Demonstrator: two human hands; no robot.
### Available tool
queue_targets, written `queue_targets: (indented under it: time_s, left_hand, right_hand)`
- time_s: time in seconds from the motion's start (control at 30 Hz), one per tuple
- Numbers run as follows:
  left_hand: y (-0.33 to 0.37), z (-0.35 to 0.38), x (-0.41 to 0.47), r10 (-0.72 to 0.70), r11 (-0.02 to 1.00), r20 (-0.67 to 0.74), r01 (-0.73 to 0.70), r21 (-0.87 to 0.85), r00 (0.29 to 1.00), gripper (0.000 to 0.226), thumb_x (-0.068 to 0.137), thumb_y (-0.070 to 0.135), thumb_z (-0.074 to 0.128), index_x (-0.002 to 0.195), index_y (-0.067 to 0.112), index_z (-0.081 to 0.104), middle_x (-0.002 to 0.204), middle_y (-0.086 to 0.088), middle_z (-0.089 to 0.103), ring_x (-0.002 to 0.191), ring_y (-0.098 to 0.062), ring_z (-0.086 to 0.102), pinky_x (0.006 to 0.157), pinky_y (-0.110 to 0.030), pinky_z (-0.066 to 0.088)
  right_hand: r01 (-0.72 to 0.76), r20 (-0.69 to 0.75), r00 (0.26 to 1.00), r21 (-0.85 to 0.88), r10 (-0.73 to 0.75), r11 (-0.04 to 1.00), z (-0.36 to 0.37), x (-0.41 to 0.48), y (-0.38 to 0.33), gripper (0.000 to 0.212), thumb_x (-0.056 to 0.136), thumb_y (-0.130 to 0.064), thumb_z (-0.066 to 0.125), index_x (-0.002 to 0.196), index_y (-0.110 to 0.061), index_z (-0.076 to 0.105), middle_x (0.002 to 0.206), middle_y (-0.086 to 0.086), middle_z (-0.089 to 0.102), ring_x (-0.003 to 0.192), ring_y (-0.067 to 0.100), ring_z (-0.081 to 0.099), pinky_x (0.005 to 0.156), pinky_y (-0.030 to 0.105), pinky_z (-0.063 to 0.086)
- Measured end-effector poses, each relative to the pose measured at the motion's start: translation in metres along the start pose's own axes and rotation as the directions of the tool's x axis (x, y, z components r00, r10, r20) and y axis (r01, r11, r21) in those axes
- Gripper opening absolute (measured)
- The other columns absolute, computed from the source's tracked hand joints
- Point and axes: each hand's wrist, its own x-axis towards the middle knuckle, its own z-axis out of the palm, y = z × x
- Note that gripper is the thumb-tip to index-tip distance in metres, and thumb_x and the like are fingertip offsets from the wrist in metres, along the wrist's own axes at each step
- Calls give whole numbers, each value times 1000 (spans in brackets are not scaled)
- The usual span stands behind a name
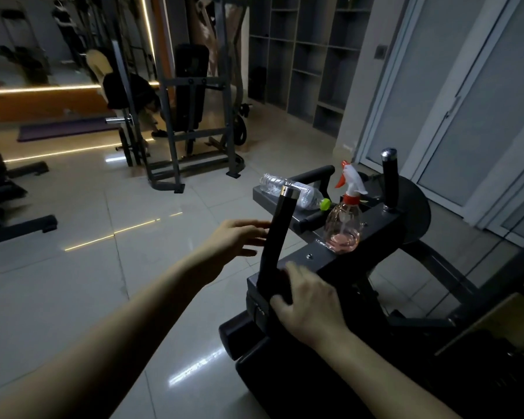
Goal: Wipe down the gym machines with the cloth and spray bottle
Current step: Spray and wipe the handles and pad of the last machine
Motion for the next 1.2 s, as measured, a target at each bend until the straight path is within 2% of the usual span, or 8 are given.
queue_targets:
  time_s: [0.2, 0.33, 0.43, 0.53, 0.73, 0.83, 1.0, 1.2]
  left_hand:
    - [32, 1, -27, -28, 998, 24, 30, -63, 999, 58, 84, 70, 49, 117, 25, 65, 108, -13, 73, 95, -25, 74, 82, -38, 59]
    - [66, 4, -27, 98, 951, 59, -76, -299, 993, 39, 95, 60, 53, 114, 30, 67, 107, -4, 76, 102, -21, 73, 92, -40, 58]
    - [78, 11, -15, 211, 934, -116, -235, -269, 971, 26, 100, 35, 60, 117, 17, 67, 101, -6, 74, 88, -16, 74, 72, -28, 61]
    - [65, 25, 10, 423, 904, -356, -416, 98, 834, 15, 89, 28, 69, 99, 17, 71, 98, -7, 66, 85, -16, 70, 73, -33, 60]
    - [-7, 67, 21, 675, 677, -280, -421, 605, 683, 39, 75, 25, 75, 107, 13, 56, 103, -5, 45, 82, -23, 52, 63, -30, 45]
    - [-42, 68, 11, 729, 567, -211, -402, 719, 652, 36, 78, 31, 65, 105, 9, 57, 98, -7, 48, 73, -26, 51, 56, -28, 36]
    - [-97, 61, -11, 631, 574, -127, -350, 740, 765, 35, 79, 41, 56, 96, 11, 55, 90, -1, 46, 70, -25, 49, 55, -33, 40]
    - [-103, 28, -12, 247, 938, -338, -137, 319, 908, 31, 79, 48, 49, 71, 18, 49, 68, -5, 61, 68, -35, 59, 59, -44, 47]
  right_hand:
    - [-36, -283, 933, 546, 224, 837, -52, 59, -31, 70, 86, -27, 67, 145, -20, 31, 140, 6, 39, 124, 16, 45, 96, 30, 47]
    - [-53, -121, 950, 847, 289, 529, -71, 75, -49, 62, 85, -34, 47, 146, -20, 46, 146, 3, 43, 132, 11, 46, 107, 30, 43]
    - [49, -172, 963, 866, 205, 498, -72, 78, -40, 45, 89, -22, 45, 131, -23, 61, 134, 2, 56, 127, 14, 54, 107, 45, 47]
    - [43, -281, 909, 798, 307, 601, -68, 84, -20, 31, 91, -21, 48, 110, -26, 71, 118, 2, 63, 112, 17, 63, 96, 47, 54]
    - [-201, -44, 897, 846, 439, 494, -35, 71, 11, 39, 91, -34, 50, 124, -21, 67, 117, 1, 70, 110, 18, 67, 95, 50, 55]
    - [-258, 48, 918, 828, 395, 498, -23, 62, 16, 22, 93, -29, 54, 104, -29, 73, 101, -1, 75, 97, 20, 71, 88, 54, 57]
    - [-329, 148, 916, 810, 372, 485, -15, 57, 24, 21, 99, -10, 56, 101, -25, 71, 100, 5, 73, 93, 19, 70, 83, 38, 59]
    - [-372, 211, 911, 790, 353, 487, -16, 52, 31, 19, 100, -7, 53, 104, -19, 67, 99, 6, 70, 86, 17, 69, 76, 38, 58]
